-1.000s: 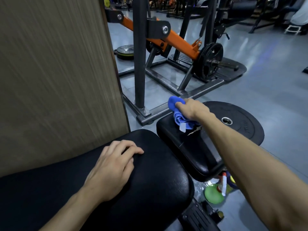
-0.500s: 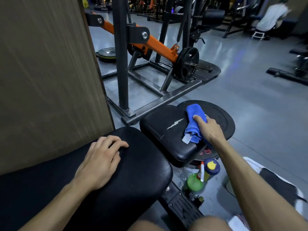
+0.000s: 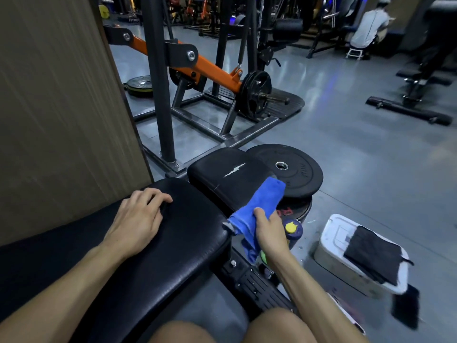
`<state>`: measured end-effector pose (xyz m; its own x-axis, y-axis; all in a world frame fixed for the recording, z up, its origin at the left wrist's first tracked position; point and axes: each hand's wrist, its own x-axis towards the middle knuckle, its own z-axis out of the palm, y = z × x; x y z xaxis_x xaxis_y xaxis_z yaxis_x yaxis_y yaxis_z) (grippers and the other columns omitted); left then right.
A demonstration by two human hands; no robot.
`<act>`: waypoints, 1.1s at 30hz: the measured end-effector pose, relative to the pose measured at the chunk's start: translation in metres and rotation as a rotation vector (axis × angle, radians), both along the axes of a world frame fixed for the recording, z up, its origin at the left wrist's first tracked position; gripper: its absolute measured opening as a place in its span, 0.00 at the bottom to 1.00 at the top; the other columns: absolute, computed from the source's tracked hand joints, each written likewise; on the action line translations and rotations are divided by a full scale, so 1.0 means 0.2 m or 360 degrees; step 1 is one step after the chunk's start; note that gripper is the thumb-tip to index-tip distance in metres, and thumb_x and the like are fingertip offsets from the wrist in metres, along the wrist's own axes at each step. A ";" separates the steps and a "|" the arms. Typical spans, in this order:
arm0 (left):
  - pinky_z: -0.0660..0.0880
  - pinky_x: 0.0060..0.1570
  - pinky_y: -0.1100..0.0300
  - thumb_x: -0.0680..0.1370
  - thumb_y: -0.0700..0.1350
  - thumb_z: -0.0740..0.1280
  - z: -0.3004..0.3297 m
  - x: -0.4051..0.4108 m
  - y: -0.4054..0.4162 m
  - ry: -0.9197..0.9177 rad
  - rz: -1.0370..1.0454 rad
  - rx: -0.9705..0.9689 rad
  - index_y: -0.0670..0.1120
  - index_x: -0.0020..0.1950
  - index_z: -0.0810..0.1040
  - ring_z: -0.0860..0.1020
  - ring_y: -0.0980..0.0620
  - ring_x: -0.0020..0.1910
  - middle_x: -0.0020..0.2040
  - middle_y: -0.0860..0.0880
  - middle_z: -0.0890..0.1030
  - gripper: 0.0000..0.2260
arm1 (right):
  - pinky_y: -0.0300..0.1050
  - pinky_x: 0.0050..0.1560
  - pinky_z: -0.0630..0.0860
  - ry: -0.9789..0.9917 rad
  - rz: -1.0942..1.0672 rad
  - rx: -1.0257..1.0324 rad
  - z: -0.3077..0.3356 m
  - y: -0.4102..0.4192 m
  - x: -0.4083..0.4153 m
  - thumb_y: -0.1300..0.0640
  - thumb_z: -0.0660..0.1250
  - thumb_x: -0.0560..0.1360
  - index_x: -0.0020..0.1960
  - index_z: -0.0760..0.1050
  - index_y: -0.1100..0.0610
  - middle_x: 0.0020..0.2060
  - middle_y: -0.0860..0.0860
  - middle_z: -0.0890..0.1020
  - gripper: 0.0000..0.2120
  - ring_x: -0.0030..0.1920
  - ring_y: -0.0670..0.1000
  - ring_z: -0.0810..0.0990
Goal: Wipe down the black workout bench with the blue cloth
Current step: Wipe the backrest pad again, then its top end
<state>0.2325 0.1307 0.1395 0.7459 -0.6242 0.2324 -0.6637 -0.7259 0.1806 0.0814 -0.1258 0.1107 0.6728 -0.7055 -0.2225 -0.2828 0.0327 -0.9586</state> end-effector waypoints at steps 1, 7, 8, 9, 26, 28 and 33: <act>0.67 0.60 0.51 0.79 0.40 0.64 0.00 -0.02 -0.01 0.0014 0.0024 0.0011 0.54 0.65 0.75 0.71 0.48 0.61 0.62 0.54 0.74 0.16 | 0.50 0.44 0.73 0.0027 0.0062 0.0025 0.01 0.01 -0.04 0.47 0.59 0.72 0.45 0.71 0.57 0.36 0.50 0.78 0.12 0.38 0.53 0.76; 0.69 0.62 0.53 0.80 0.46 0.62 0.09 -0.21 -0.21 0.0200 -0.0390 -0.0021 0.57 0.65 0.75 0.71 0.56 0.62 0.63 0.61 0.74 0.15 | 0.48 0.39 0.67 0.0118 0.0140 0.0220 -0.05 -0.20 -0.32 0.48 0.64 0.73 0.40 0.71 0.54 0.33 0.54 0.75 0.10 0.34 0.51 0.72; 0.69 0.62 0.54 0.79 0.49 0.61 0.09 -0.24 -0.25 0.0211 -0.0481 -0.0005 0.59 0.64 0.75 0.71 0.57 0.62 0.62 0.62 0.74 0.14 | 0.47 0.37 0.67 0.0175 0.0100 0.0150 -0.08 -0.25 -0.37 0.49 0.64 0.75 0.39 0.70 0.55 0.31 0.53 0.74 0.11 0.33 0.50 0.72; 0.69 0.61 0.54 0.79 0.52 0.58 0.08 -0.27 -0.29 0.0221 -0.0535 0.0003 0.60 0.64 0.75 0.71 0.58 0.62 0.62 0.63 0.73 0.15 | 0.48 0.37 0.66 0.0255 0.0041 0.0075 -0.12 -0.29 -0.42 0.48 0.63 0.75 0.38 0.69 0.55 0.30 0.53 0.74 0.12 0.32 0.51 0.71; 0.66 0.57 0.49 0.79 0.53 0.54 -0.01 -0.34 -0.38 0.0031 -0.0360 -0.0050 0.55 0.61 0.77 0.71 0.48 0.59 0.60 0.55 0.75 0.17 | 0.52 0.52 0.79 0.0810 -0.0434 -0.0432 -0.47 -1.19 -0.65 0.55 0.67 0.69 0.51 0.79 0.51 0.45 0.54 0.84 0.10 0.46 0.59 0.81; 0.67 0.56 0.48 0.78 0.52 0.55 -0.01 -0.35 -0.39 0.0023 -0.0352 -0.0031 0.54 0.60 0.78 0.71 0.47 0.58 0.59 0.55 0.75 0.16 | 0.51 0.49 0.77 0.0812 -0.0478 -0.0505 -0.41 -1.30 -0.61 0.56 0.66 0.70 0.55 0.79 0.52 0.45 0.55 0.84 0.14 0.47 0.60 0.80; 0.66 0.57 0.51 0.78 0.51 0.55 -0.01 -0.34 -0.40 0.0018 -0.0338 -0.0051 0.55 0.60 0.78 0.72 0.49 0.59 0.59 0.56 0.75 0.16 | 0.52 0.53 0.71 0.0891 -0.0281 -0.0597 -0.39 -1.45 -0.50 0.50 0.68 0.77 0.63 0.74 0.60 0.59 0.62 0.80 0.19 0.58 0.63 0.77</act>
